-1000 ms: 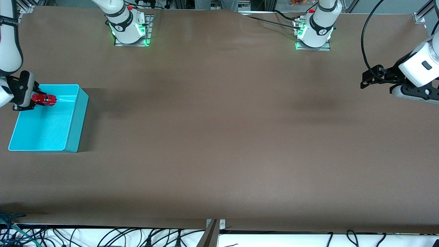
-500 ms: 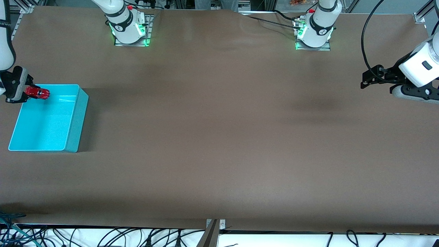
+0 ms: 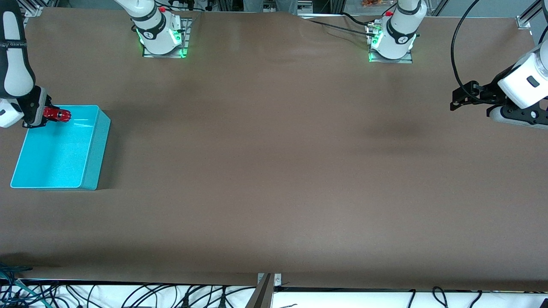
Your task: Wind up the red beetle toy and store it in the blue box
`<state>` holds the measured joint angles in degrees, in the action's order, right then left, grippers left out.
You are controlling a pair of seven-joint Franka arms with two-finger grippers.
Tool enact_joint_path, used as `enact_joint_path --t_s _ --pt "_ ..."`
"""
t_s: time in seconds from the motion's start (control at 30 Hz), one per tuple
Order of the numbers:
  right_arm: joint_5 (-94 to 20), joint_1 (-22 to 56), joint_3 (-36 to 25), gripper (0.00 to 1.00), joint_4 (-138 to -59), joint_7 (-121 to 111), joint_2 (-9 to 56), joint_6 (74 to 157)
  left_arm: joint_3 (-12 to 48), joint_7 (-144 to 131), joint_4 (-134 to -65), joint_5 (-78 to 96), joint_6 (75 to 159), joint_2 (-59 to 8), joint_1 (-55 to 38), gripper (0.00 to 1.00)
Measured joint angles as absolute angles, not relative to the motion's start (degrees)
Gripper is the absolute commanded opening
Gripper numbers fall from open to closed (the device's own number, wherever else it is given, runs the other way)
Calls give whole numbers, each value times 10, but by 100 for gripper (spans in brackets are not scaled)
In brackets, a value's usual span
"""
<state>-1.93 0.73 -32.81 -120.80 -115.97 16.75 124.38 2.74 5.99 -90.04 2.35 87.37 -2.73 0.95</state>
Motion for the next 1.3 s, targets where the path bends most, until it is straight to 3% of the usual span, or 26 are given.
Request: enact_joint_path --t_s 0.9,1.1,1.23,1.3 --pt "-86 6 -322 22 -1208 -1195 260 1299 27 60 -900 23 870 -27 9 100" --pt "-89 6 -319 44 -1207 -1196 267 1302 27 60 -900 23 870 -27 9 100" --pt "-93 6 -319 91 -1207 -1196 267 1302 27 60 -900 23 869 -27 9 100" --pt "-94 6 -319 100 -1207 -1196 268 1302 27 60 -900 23 869 -27 9 100"
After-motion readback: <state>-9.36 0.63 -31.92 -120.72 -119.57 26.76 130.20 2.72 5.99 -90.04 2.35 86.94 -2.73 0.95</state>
